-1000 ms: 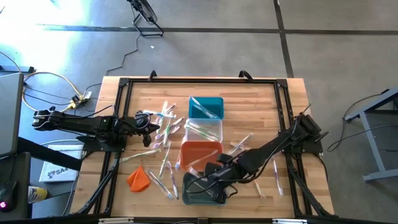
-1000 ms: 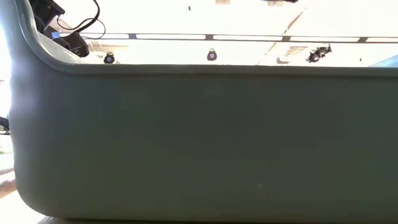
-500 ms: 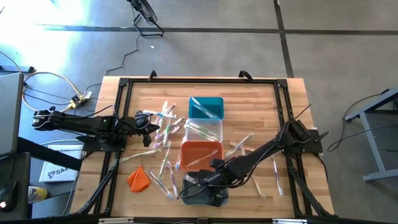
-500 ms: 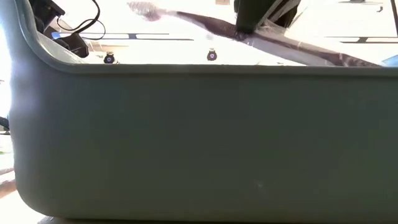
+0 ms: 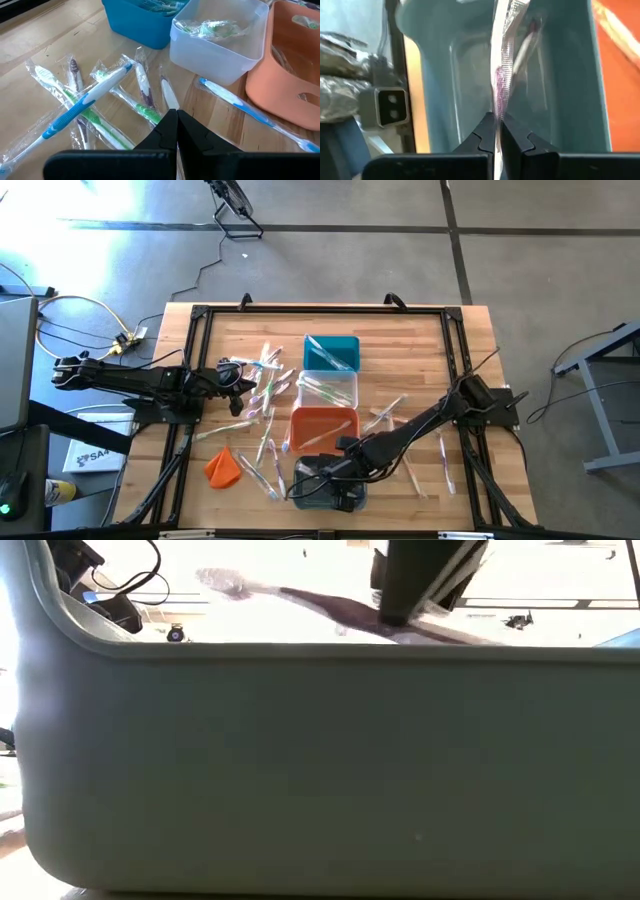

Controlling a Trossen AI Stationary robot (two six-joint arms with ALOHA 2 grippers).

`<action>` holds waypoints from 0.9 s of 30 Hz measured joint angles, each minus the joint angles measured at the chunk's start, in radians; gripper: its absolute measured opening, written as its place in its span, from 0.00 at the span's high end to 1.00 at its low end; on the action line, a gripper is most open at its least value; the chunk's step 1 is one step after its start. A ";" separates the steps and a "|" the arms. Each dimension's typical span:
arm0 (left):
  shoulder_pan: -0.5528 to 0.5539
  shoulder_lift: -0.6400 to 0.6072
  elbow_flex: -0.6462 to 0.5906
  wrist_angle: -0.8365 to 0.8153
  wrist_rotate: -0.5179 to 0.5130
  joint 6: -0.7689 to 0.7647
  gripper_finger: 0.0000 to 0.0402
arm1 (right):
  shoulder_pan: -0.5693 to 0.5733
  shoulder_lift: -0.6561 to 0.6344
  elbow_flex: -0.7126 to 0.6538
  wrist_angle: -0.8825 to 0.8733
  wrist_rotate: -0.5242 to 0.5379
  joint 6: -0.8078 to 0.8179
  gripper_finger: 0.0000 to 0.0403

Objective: Pick & Place Toothbrushes
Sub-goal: Put the violet toothbrush into the green bin

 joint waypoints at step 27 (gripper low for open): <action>0.000 0.000 0.000 -0.037 0.000 0.000 1.00 | -0.019 0.041 0.000 0.019 -0.076 0.030 0.76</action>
